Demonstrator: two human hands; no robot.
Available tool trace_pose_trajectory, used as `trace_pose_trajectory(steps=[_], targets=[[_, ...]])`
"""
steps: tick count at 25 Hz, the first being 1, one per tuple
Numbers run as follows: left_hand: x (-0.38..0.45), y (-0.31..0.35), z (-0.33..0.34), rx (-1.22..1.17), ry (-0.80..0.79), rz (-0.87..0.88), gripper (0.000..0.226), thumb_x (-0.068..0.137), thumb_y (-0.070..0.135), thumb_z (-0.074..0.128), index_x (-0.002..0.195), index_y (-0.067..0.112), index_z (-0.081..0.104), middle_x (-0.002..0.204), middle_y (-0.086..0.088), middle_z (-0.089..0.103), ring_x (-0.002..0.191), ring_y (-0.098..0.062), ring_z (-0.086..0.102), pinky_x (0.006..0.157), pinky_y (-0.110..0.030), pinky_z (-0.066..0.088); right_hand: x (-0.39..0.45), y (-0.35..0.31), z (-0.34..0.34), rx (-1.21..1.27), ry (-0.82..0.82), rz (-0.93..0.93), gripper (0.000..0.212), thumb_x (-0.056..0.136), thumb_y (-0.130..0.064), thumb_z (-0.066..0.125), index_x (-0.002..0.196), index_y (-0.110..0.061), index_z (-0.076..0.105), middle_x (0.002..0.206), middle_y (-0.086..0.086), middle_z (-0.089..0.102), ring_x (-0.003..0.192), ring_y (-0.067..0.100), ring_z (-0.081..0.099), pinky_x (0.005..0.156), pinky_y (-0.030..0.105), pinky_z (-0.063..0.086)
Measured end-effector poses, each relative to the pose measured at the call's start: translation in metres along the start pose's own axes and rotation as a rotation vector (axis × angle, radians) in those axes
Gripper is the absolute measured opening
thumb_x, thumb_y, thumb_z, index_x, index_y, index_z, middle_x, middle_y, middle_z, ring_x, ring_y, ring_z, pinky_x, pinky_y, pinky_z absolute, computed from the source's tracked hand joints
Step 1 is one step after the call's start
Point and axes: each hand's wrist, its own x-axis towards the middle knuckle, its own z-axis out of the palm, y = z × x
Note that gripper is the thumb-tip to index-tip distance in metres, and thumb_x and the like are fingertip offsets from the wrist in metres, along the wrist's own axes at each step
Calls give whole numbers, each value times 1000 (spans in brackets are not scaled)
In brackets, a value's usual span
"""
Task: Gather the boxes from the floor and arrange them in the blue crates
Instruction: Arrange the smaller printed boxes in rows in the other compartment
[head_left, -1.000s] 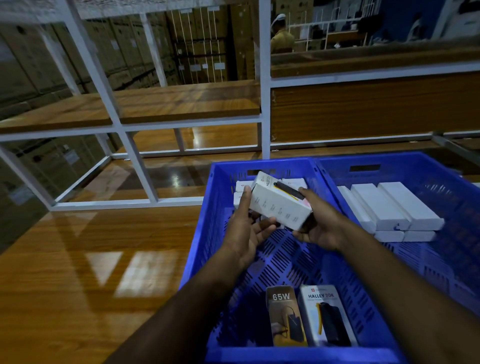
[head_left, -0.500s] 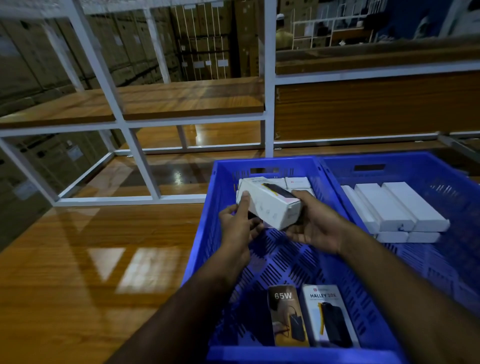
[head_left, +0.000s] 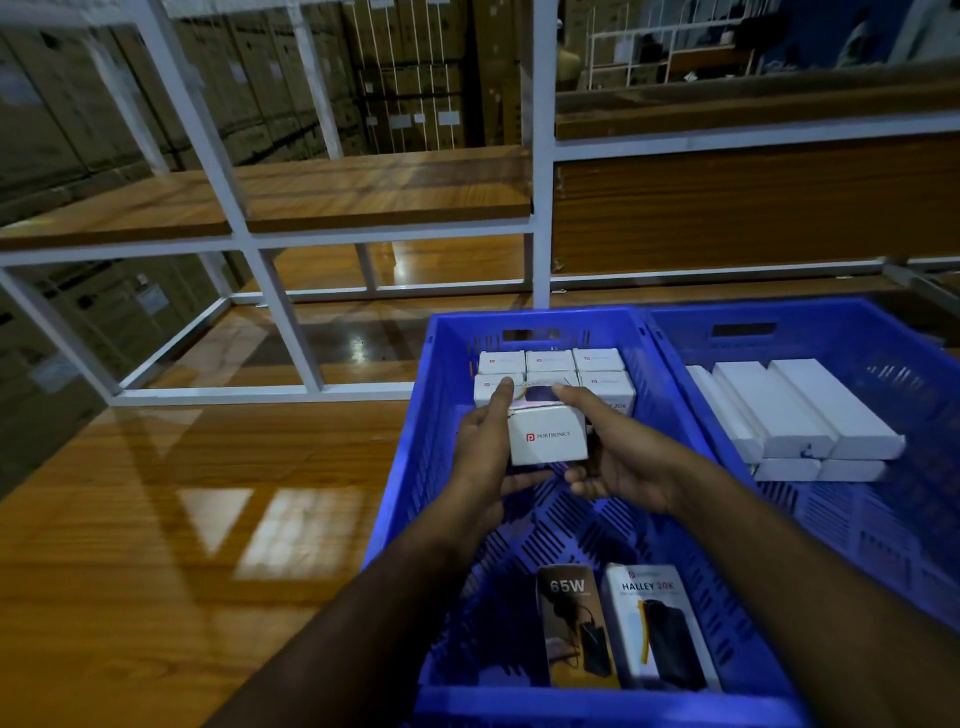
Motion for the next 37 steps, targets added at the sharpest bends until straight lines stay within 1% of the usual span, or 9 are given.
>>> trace_pose_trajectory(steps=[4, 8, 14, 17, 20, 23, 27, 31, 37], targets=[[3, -1, -1, 67, 43, 38, 48, 83, 47, 61, 118, 14, 63, 116, -20, 69, 104, -39, 68, 66, -39, 56, 5, 4, -1, -134, 45, -74, 44, 88, -45, 69, 120, -17, 59, 108, 9, 69, 87, 21, 67, 71, 32, 57], [-1, 3, 0, 96, 8, 125, 18, 85, 10, 47, 94, 10, 63, 104, -11, 72, 103, -34, 66, 77, -44, 55, 16, 10, -7, -663, 303, -370, 61, 74, -16, 84, 122, -22, 47, 115, -2, 63, 103, 16, 63, 81, 30, 57], [-6, 2, 6, 161, -64, 250, 34, 97, 0, 46, 124, 14, 61, 117, -5, 71, 107, -22, 67, 75, -25, 57, 28, 14, -17, -799, 521, -523, 75, 65, -2, 84, 129, -18, 49, 132, 5, 53, 121, 26, 55, 91, 44, 56], [-3, 0, 6, 109, -47, 268, 29, 98, 12, 50, 126, 13, 58, 116, -6, 69, 107, -23, 66, 77, -29, 58, 27, 14, -15, -847, 553, -564, 66, 63, -21, 88, 119, -21, 52, 120, 3, 55, 112, 25, 57, 84, 43, 57], [2, -3, 2, 11, -89, 280, 66, 88, 50, 65, 145, 30, 39, 130, -4, 64, 117, -19, 65, 95, -40, 57, 20, 11, -7, -926, 675, -560, 69, 63, -52, 84, 116, -23, 50, 112, 0, 49, 104, 17, 49, 80, 36, 53], [-1, -3, 7, 71, -110, 311, 85, 75, 66, 70, 144, 27, 39, 132, -6, 64, 113, -20, 69, 101, -48, 53, 12, 7, 6, -896, 648, -629, 78, 59, -66, 79, 117, -26, 45, 112, -5, 43, 101, 12, 49, 79, 33, 52], [-4, 5, 8, -248, -155, 151, 61, 95, 59, 51, 136, 15, 58, 122, -15, 71, 112, -31, 69, 100, -50, 53, 2, 5, 13, -680, 398, -731, 69, 66, -49, 86, 121, -26, 52, 110, -9, 46, 93, -3, 52, 75, 14, 48], [0, 10, -4, -371, -131, -28, 68, 95, 70, 30, 121, 19, 67, 120, -17, 71, 110, -35, 68, 102, -50, 50, -3, 0, 15, -405, 370, -815, 14, 89, -29, 71, 95, -17, 67, 87, -2, 67, 78, 14, 63, 67, 25, 53], [7, 3, -4, -365, -138, -47, 66, 95, 72, 29, 115, 24, 69, 120, -14, 72, 113, -35, 67, 109, -55, 43, -1, -2, 11, -353, 402, -785, 17, 94, -15, 63, 79, -8, 65, 75, 4, 69, 74, 17, 67, 66, 31, 55]])
